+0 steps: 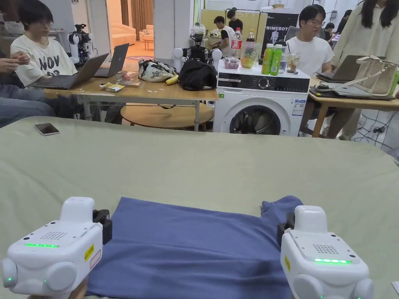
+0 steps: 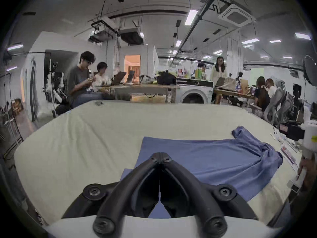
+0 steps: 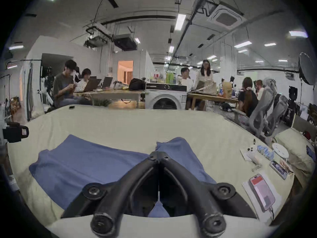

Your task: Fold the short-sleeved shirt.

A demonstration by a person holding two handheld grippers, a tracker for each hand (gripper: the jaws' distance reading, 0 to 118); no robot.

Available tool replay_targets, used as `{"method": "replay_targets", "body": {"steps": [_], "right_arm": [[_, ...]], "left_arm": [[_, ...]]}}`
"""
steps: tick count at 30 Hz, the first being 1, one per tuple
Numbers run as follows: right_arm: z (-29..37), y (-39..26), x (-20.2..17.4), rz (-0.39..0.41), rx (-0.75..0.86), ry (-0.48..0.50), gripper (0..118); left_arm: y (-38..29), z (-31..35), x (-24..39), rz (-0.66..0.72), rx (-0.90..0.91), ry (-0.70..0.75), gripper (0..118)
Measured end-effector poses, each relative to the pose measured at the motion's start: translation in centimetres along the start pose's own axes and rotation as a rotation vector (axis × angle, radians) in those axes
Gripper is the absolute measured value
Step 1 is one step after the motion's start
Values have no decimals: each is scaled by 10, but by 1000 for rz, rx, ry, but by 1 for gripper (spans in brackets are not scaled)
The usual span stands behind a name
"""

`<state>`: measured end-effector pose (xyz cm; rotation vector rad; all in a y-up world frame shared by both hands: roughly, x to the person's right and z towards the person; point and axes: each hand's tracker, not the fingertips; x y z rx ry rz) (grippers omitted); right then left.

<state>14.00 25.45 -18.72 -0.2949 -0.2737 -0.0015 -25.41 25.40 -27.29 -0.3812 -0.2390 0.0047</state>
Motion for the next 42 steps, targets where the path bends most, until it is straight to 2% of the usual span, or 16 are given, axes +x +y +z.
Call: {"method": "replay_targets", "body": {"steps": [5,12,16,18,21,24,26,27,28,29,36,37,38,40,41,42], "right_arm": [[-29,1,4,-16,-75,5,0],[-67,-2,9,-33,-170,7,0],[-77,-5,12,-26,-197,4,0],[-80,-6,15,-23,-209,0,0],[-85,-7,23,-35,-229,-10,0],[-85,-7,30,-34,-247,-21,0],[-86,-6,36,-24,-257,-27,0],[-87,-4,39,-25,-260,-29,0],[-90,-2,43,-27,-266,-26,0],[-93,2,47,-28,-275,-25,0],[-148,37,76,-39,-390,-45,0],[-162,42,84,-56,-419,-46,6],[-177,46,91,-60,-454,-49,20],[-207,49,101,-58,-510,-60,63],[-218,49,106,-53,-529,-55,68],[-234,47,111,-48,-573,-62,68]], "left_arm": [[26,-67,-36,104,-197,-33,0],[67,-181,-59,116,-442,-68,2],[77,-231,-58,171,-544,-110,56],[77,-252,-54,156,-551,-102,58],[68,-280,-46,134,-604,-67,58],[47,-304,-39,42,-734,-11,58],[51,-294,-33,48,-626,-18,53],[52,-296,-34,52,-646,-6,44],[53,-292,-32,31,-646,1,19],[54,-288,-30,-10,-623,-19,0],[66,-258,-32,-25,-557,-70,0],[69,-251,-33,-6,-538,-81,0],[71,-244,-35,-1,-521,-75,0],[74,-231,-39,19,-499,-85,0],[74,-225,-39,29,-480,-83,0],[75,-218,-40,34,-467,-82,0]]}}
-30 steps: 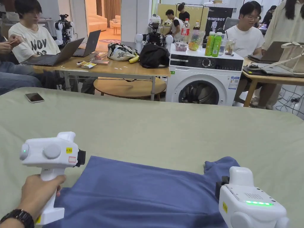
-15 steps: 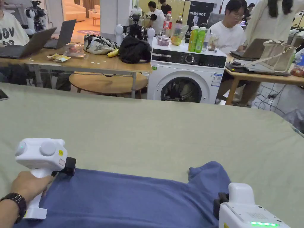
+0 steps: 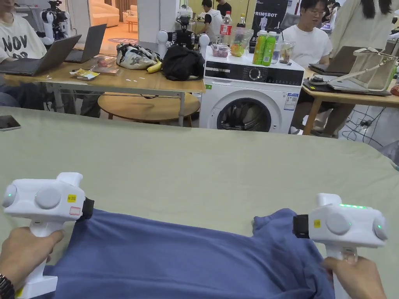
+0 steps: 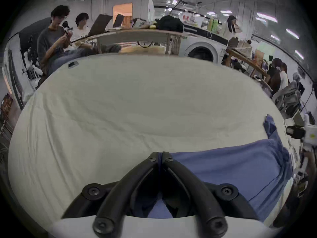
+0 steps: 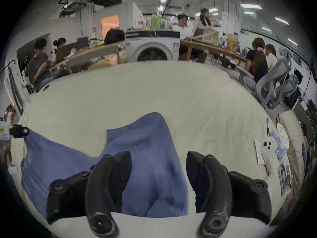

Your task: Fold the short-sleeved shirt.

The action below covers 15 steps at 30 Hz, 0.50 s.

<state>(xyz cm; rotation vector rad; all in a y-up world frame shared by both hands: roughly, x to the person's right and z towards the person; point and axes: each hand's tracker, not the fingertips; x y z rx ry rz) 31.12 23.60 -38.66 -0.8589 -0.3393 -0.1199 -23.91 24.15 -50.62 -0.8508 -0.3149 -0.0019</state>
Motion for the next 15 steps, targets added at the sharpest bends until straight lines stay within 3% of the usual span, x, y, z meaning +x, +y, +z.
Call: {"method": "replay_targets", "body": {"steps": [7,9,11,13,14,15], "right_arm": [[-74,5,9,-30,-230,94,67],[-71,1,6,-5,-191,63,64],[-69,2,5,-15,-179,50,43],[-65,4,9,9,-156,44,0],[-61,6,12,29,-151,62,0],[-55,7,16,-2,-140,74,0]], "left_arm": [[-19,24,3,31,56,-7,0],[-23,24,3,31,51,-3,0],[-26,24,1,36,47,-3,0],[-27,24,1,42,46,-2,0],[-28,24,-1,47,44,-4,0],[-27,24,-1,51,40,-7,0]]}}
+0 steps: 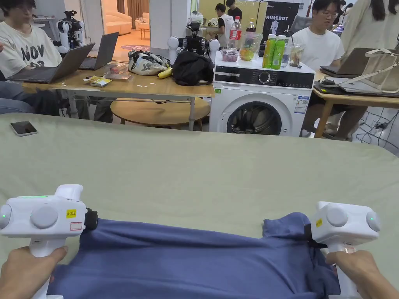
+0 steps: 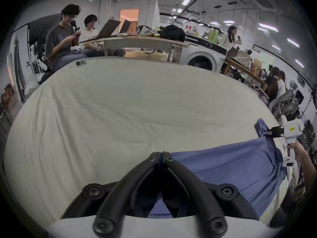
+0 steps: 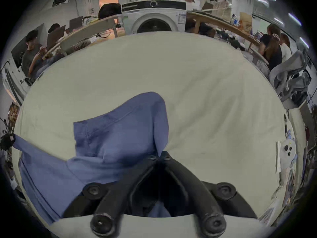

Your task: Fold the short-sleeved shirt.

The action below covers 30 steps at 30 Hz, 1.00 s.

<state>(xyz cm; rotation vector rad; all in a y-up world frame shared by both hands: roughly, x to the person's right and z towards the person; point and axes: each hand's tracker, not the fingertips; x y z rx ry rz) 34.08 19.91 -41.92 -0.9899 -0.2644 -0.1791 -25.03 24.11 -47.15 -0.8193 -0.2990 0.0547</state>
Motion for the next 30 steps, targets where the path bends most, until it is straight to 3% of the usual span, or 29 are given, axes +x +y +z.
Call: {"method": "replay_targets", "body": {"steps": [3,7,18,25,30], "right_arm": [[28,-4,2,-30,84,18,0],[78,-18,-4,19,151,14,0],[170,-104,-4,37,244,20,0],[199,-160,0,82,218,17,0],[199,-188,3,114,134,-7,0]], "left_arm": [[0,9,-1,6,12,-8,0],[-1,30,-4,12,31,-20,0],[-53,106,-22,40,73,-58,0],[-93,142,-28,15,46,-85,0],[-126,138,-30,33,-87,-80,0]]}}
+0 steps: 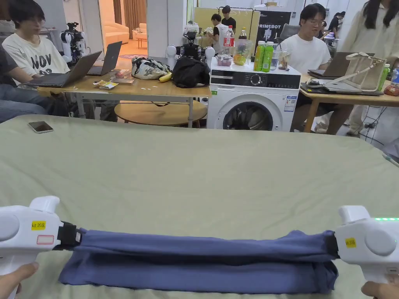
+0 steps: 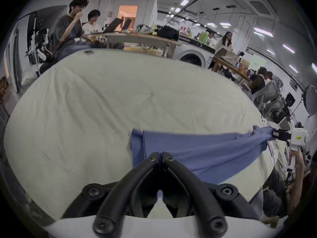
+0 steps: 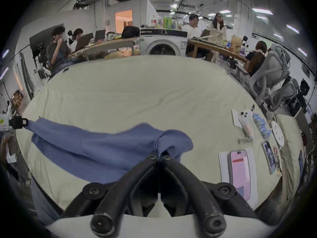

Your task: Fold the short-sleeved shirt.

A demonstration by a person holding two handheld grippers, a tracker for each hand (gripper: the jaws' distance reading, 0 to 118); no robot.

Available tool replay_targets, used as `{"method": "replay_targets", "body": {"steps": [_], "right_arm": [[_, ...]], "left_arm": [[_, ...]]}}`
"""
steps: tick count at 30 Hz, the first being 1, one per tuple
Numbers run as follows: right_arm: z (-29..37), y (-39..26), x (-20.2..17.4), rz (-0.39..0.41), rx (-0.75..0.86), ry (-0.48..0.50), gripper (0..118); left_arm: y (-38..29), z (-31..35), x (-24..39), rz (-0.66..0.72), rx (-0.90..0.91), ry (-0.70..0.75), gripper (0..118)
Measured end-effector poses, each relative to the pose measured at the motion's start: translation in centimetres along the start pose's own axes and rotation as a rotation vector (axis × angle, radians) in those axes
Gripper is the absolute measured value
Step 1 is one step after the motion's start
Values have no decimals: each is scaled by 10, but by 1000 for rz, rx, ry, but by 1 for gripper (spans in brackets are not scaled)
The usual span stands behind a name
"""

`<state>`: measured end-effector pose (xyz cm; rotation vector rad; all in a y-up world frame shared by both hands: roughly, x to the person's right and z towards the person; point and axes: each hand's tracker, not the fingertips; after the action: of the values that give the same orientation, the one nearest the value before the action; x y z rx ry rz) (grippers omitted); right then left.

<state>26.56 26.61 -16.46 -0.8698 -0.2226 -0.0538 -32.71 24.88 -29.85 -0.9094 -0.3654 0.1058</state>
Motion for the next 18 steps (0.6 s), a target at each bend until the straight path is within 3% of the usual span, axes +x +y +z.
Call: {"method": "replay_targets", "body": {"steps": [4,10,15,16,18], "right_arm": [[-20,-18,-4,81,-152,-34,0],[-63,-39,0,46,-259,-63,0],[-59,-40,-3,-1,-209,-73,0],[-59,-38,-3,-2,-207,-77,0],[-53,-35,-4,-10,-199,-90,7]], "left_arm": [[-17,-22,-4,11,-146,30,0],[-31,-55,-2,19,-218,65,0],[-32,-54,4,13,-187,93,0],[-31,-50,4,15,-185,91,1],[-28,-44,7,37,-142,65,15]]}}
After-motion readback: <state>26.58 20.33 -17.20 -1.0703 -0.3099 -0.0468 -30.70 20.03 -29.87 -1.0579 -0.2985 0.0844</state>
